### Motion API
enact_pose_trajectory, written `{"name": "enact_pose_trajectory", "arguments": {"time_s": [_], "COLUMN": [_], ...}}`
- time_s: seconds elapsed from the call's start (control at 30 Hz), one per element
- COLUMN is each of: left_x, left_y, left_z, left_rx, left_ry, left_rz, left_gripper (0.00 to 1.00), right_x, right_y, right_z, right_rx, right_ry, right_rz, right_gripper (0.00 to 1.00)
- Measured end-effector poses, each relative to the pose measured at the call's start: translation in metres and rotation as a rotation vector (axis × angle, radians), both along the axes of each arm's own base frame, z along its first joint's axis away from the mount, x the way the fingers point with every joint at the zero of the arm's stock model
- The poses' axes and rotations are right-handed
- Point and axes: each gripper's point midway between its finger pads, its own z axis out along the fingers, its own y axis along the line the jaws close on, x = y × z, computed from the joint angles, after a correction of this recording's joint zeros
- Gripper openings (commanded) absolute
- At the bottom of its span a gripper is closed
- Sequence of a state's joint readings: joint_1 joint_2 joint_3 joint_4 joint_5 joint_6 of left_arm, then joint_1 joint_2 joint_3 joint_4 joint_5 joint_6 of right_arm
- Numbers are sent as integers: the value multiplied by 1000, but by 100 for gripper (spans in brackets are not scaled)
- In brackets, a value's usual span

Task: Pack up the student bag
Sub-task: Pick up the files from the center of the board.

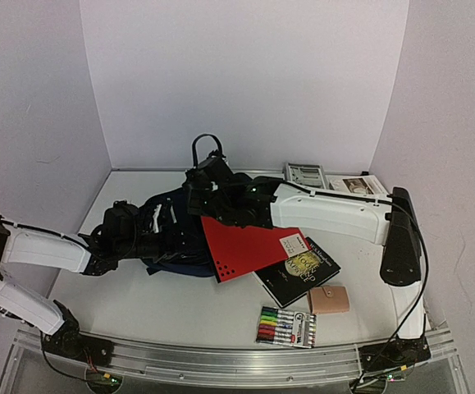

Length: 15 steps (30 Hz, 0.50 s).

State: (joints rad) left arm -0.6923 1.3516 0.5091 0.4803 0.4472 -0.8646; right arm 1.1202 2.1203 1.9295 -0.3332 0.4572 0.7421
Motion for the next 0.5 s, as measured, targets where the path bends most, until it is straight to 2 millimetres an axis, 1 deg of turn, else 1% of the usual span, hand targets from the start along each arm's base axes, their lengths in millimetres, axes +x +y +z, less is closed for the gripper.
{"name": "enact_pose_trajectory", "arguments": {"time_s": [0.17,0.23,0.27,0.33,0.43,0.47,0.5], "left_x": [-7,-7,-5,-1,6,7,9], "left_y": [-15,-20,-23,-30,-44,-47,-49], "left_z": [-14,-18,-18,-16,-10,-8,-7], "left_rx": [0,1,-1,-8,-35,-43,-50], "left_ry": [12,14,10,2,-5,-11,-16], "left_rz": [-53,-61,-65,-72,-81,-82,-83], "left_gripper": [91,88,83,69,43,34,25], "right_x": [1,1,1,1,1,1,1], "right_y": [2,2,2,2,2,2,1], "right_z": [-3,-3,-3,-3,-2,-2,-2], "right_rx": [-2,-2,-1,-1,1,1,1], "right_ry": [1,1,1,1,1,1,0], "right_rz": [1,0,0,1,-2,-3,-5], "right_gripper": [0,0,0,0,0,2,7]}}
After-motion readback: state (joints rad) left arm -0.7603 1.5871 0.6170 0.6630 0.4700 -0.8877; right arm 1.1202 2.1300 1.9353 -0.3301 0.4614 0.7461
